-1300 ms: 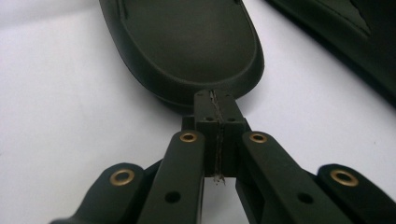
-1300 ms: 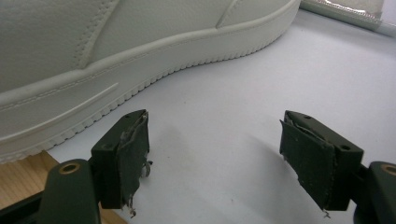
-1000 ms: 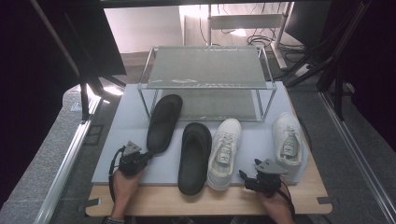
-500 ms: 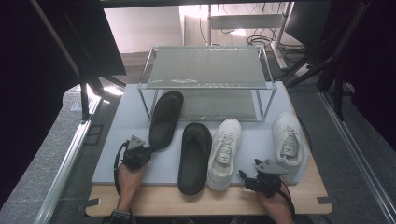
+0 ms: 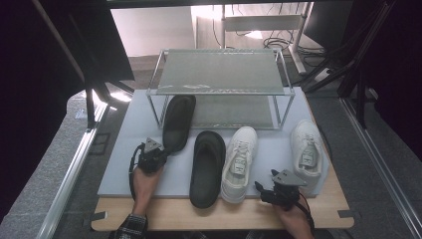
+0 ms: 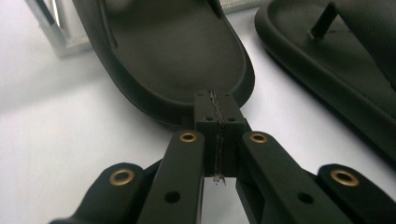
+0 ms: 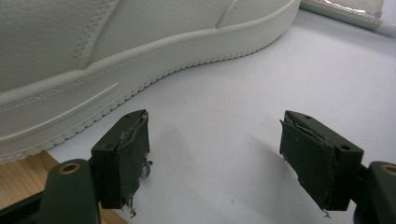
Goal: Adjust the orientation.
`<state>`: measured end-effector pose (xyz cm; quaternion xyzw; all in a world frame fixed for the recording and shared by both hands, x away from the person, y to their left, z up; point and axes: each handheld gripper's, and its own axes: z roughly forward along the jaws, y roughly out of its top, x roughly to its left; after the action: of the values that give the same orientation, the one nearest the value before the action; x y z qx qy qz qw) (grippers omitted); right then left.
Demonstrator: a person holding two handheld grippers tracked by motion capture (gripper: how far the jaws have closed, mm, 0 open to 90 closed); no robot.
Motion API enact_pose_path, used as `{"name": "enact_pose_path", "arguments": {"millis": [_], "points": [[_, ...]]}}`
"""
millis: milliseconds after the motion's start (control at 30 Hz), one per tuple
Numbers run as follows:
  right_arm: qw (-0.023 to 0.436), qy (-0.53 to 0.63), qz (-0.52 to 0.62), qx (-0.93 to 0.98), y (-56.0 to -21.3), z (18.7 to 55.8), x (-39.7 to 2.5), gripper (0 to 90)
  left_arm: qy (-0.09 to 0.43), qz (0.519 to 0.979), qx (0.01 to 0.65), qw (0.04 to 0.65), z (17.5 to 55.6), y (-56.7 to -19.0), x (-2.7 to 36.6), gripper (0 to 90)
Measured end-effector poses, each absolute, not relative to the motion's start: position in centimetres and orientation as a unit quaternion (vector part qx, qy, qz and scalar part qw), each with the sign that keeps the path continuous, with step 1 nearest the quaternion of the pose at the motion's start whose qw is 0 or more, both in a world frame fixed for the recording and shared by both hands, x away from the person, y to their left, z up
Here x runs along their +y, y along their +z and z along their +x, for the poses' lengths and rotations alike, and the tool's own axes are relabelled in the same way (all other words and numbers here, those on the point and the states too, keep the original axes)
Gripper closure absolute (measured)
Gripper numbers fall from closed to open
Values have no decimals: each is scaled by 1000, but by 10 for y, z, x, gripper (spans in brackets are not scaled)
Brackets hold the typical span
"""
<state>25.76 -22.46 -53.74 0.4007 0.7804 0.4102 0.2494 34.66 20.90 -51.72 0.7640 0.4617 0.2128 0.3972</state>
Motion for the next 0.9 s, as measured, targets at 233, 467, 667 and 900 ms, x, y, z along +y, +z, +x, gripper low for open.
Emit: {"name": "enact_pose_path", "arguments": {"millis": [233,467,667,900], "points": [[249,410,401,781,-537,258,-225,243,223,760,460,402,356,-512,205,890],[249,410,401,781,-537,257,-225,243,229,761,463,393,370,-511,201,890],[250,409,402,781,-537,257,-225,243,230,761,464,391,381,-510,197,891],[249,410,401,780,-537,258,-225,243,228,755,469,397,392,-512,196,892]]}}
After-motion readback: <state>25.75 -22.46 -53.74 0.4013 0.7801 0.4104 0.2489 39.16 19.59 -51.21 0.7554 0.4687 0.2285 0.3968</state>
